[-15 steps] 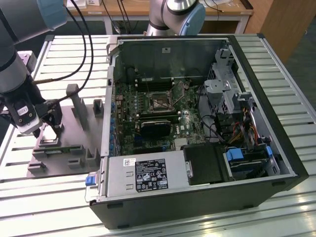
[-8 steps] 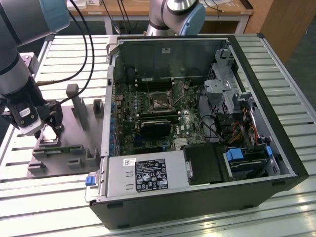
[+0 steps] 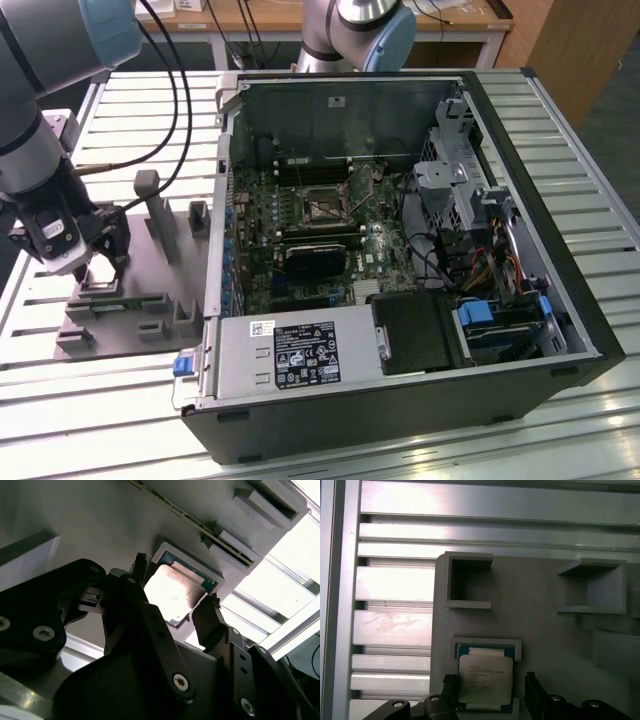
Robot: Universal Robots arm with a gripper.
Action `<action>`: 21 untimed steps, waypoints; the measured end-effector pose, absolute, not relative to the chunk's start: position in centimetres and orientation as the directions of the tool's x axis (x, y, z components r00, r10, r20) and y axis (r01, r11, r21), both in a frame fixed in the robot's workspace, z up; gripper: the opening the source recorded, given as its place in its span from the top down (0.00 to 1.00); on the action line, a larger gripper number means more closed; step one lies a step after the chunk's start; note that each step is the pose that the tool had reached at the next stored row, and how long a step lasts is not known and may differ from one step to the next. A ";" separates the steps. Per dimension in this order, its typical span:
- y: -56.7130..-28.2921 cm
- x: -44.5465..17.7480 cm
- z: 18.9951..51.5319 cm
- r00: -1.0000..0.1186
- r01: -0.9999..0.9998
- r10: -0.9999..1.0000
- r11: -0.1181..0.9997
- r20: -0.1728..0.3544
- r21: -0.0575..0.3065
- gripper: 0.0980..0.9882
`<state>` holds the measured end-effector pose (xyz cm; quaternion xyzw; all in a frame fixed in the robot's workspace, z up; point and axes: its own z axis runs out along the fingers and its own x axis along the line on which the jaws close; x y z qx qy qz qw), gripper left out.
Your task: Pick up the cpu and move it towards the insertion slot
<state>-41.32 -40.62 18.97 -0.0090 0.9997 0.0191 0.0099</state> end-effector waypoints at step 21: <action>-40.1 -41.9 18.1 -1.000 -0.019 -0.018 0.999 -0.023 0.037 0.38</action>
